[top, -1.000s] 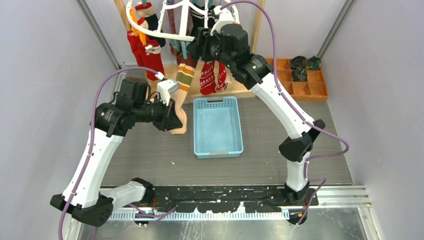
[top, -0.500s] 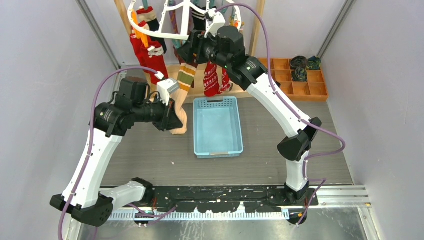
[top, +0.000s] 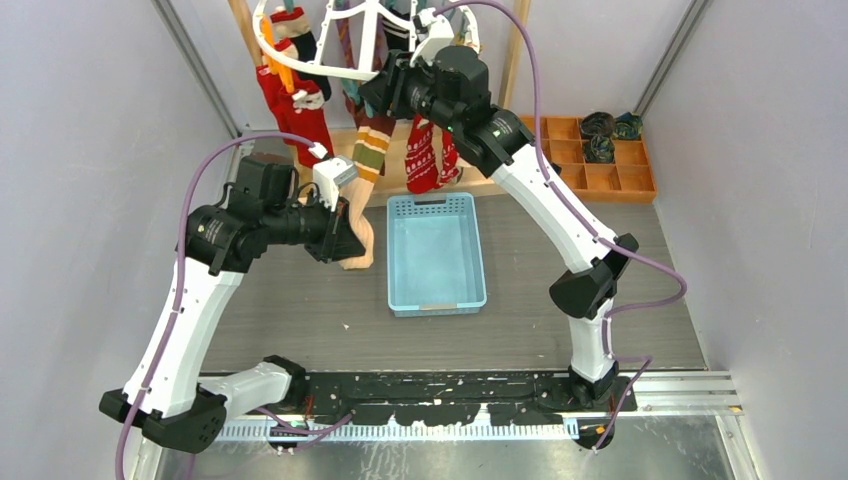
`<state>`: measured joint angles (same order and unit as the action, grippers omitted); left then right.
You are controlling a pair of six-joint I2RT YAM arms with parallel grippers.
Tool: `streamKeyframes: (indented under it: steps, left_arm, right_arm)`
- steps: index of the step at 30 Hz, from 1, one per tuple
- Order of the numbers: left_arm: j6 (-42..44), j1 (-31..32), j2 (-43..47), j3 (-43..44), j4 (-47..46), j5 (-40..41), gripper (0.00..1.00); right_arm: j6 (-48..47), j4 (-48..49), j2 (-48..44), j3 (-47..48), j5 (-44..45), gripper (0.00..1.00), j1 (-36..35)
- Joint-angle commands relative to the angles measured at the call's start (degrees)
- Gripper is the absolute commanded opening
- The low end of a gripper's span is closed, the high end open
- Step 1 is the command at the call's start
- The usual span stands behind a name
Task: Remove the socks clipped to the hanger
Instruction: Remove the sock from the hanger.
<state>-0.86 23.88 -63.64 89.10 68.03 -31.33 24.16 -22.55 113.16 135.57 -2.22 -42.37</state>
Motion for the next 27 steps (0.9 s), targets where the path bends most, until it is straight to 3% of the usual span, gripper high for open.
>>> streamKeyframes:
  steps: [1, 5, 12, 17, 18, 20, 21, 27]
  left_arm:
    - [0.6, 0.2, 0.3, 1.9, 0.5, -1.6, 0.00]
    - [1.3, 0.2, 0.6, 1.6, 0.8, -1.7, 0.00]
    - [2.8, 0.2, 1.3, 1.2, 1.7, -1.7, 0.00]
    - [3.9, 0.2, 2.2, -0.9, 2.5, -2.0, 0.00]
    - [4.1, 0.2, 2.5, -1.3, 2.5, -2.2, 0.00]
    - [4.5, 0.2, 2.9, -2.2, 2.4, -2.3, 0.00]
    - [4.9, 0.2, 3.0, -2.4, 2.4, -2.3, 0.00]
    - [7.9, 0.2, 3.9, -2.7, 3.4, -2.2, 0.00]
  right_arm:
    - [-0.3, 2.1, 0.7, 3.5, 0.8, 0.43, -0.2]
    - [-0.4, 1.0, 1.4, 5.0, 0.6, 0.41, -0.2]
    - [0.4, 2.0, 1.2, 4.1, 0.6, 0.10, -0.2]
    - [0.3, 2.2, 0.3, 4.0, -0.4, 0.03, -0.2]
    - [0.1, 1.7, 0.1, 3.8, -0.7, 0.07, -0.2]
    - [-0.4, 1.0, -1.6, 1.7, -1.8, 0.46, -0.2]
    - [-0.6, 1.0, -3.1, -0.6, -2.3, 0.58, -0.2]
    - [-0.5, 8.7, -17.7, -25.5, -7.1, 0.91, -0.2]
